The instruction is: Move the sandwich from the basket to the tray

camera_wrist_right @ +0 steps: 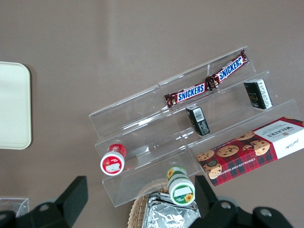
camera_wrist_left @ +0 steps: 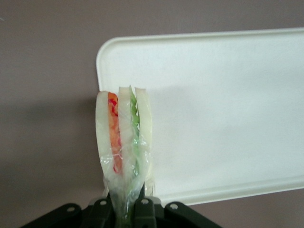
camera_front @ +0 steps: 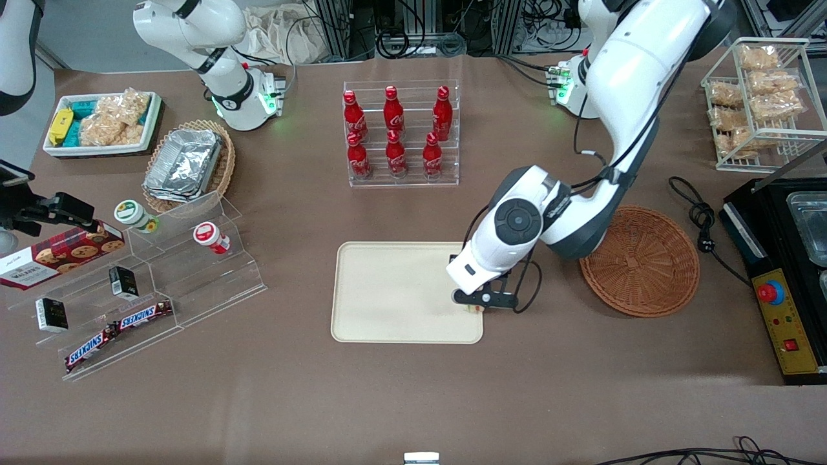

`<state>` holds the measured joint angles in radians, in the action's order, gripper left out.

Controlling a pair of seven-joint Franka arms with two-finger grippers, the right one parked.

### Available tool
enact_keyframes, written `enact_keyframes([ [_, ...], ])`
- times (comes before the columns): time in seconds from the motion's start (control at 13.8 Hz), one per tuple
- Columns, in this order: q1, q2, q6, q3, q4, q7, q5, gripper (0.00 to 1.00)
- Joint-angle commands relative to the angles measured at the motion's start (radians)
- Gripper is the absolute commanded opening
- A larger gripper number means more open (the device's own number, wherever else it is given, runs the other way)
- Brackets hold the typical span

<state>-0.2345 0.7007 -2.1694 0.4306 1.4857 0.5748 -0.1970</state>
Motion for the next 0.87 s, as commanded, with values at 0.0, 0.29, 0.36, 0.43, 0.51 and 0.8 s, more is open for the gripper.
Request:
enact_keyframes([
  [0.0, -0.054, 0.063, -0.094, -0.045, -0.027, 0.039, -0.038, 0.0],
  [0.29, -0.086, 0.097, -0.133, -0.079, -0.027, 0.069, -0.036, 0.39],
  [0.36, -0.086, 0.095, -0.132, -0.079, -0.028, 0.1, -0.038, 0.81],
  [0.43, -0.086, 0.086, -0.121, -0.079, -0.028, 0.131, -0.039, 0.99],
  [0.51, -0.083, 0.077, -0.097, -0.079, -0.033, 0.152, -0.039, 0.99],
  [0.8, -0.049, -0.055, 0.132, -0.078, -0.051, 0.151, -0.033, 0.99],
])
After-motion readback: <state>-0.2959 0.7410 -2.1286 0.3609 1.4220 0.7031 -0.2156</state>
